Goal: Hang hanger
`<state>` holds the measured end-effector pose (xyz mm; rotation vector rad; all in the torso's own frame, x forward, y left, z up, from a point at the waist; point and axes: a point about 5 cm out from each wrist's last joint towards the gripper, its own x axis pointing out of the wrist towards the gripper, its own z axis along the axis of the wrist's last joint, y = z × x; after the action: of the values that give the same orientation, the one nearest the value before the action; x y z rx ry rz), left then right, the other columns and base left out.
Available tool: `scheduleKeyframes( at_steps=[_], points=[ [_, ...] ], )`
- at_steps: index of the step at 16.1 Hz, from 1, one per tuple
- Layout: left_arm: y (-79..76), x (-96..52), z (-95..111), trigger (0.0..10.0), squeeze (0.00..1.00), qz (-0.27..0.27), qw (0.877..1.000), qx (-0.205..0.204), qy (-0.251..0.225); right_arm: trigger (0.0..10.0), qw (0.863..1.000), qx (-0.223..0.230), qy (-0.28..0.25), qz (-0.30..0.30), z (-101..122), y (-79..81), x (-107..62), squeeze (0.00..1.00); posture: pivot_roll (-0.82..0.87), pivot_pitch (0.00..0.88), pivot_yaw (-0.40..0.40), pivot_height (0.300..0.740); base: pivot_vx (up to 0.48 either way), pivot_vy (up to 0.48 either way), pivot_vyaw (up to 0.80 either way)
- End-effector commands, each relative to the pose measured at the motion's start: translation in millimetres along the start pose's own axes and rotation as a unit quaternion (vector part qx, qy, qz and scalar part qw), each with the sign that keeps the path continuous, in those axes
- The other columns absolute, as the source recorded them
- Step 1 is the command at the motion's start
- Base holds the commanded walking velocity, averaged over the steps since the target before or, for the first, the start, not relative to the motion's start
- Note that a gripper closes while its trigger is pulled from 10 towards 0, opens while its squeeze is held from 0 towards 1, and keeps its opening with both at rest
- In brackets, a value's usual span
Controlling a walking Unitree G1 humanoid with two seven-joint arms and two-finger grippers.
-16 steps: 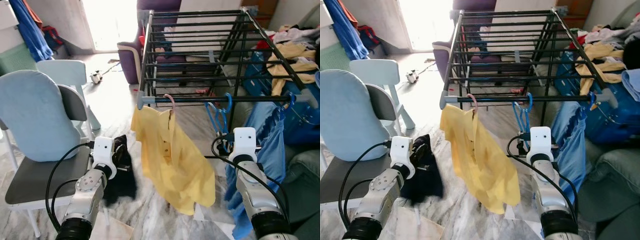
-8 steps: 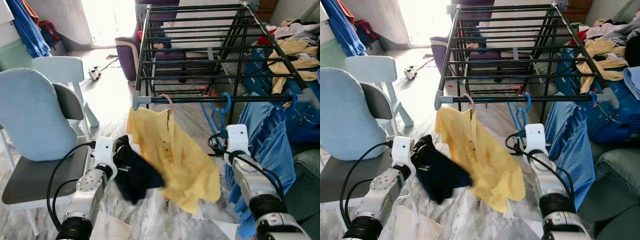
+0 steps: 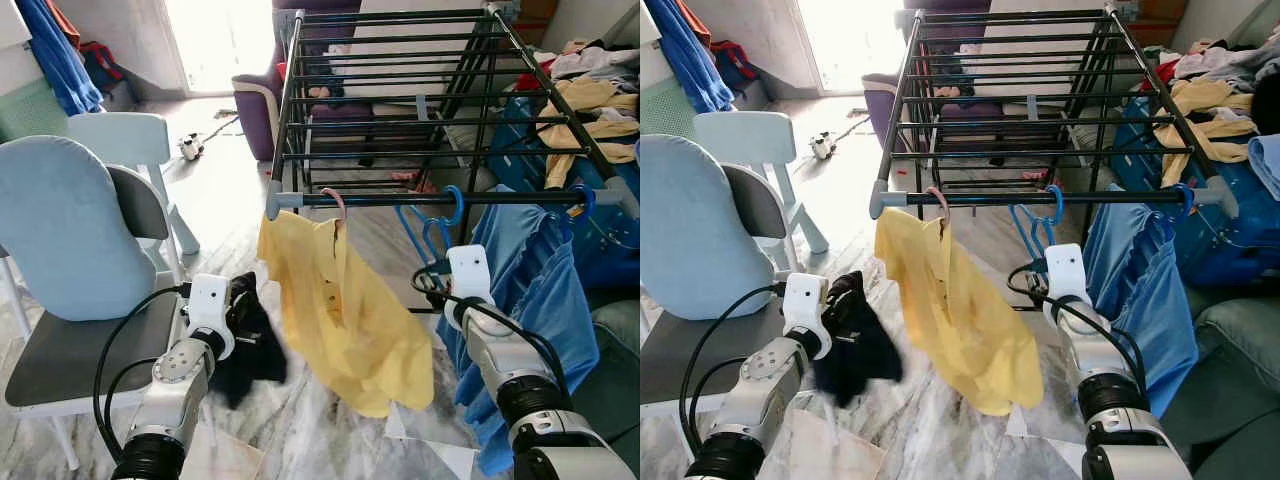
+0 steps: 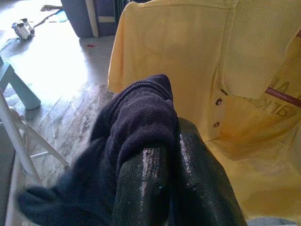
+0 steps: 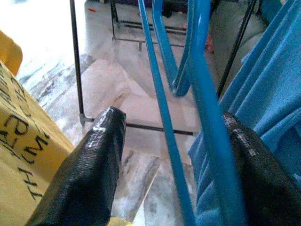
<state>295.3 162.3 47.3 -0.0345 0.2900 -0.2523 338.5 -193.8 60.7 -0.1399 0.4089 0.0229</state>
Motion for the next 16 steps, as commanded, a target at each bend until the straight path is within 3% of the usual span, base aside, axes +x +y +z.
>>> scheduleKeyframes(
  at_steps=[1,13,14,15,16],
  points=[
    [1.6,2.8,7.5,10.0,0.0,0.002,1.0,0.001,-0.009,0.0,1.0,-0.004,-0.008,0.006,6.1,0.5,1.6,0.0,-0.11,0.0,0.055,0.74,0.0,0.0,0.0],
    [1.1,3.4,6.5,10.0,0.0,0.002,1.0,-0.004,-0.004,0.0,1.0,-0.002,-0.009,0.009,5.2,0.4,2.7,0.0,-0.12,0.0,0.054,0.74,0.0,0.0,0.0],
    [1.2,3.4,6.4,10.0,0.0,0.002,1.0,-0.004,-0.003,8.0,1.0,-0.004,-0.008,0.008,4.6,0.5,2.6,0.0,-0.12,0.0,0.054,0.74,0.0,0.0,0.0],
    [1.3,3.4,6.3,10.0,0.0,0.002,1.0,-0.004,-0.003,10.0,1.0,-0.005,-0.007,0.007,3.9,0.5,2.5,0.0,-0.12,0.0,0.054,0.74,0.0,0.0,0.0],
    [1.3,3.5,6.3,10.0,0.0,0.002,1.0,-0.004,-0.003,10.0,1.0,-0.007,-0.005,0.005,3.6,0.3,2.5,0.0,-0.11,0.0,0.054,0.74,0.0,0.0,0.0]
  ],
)
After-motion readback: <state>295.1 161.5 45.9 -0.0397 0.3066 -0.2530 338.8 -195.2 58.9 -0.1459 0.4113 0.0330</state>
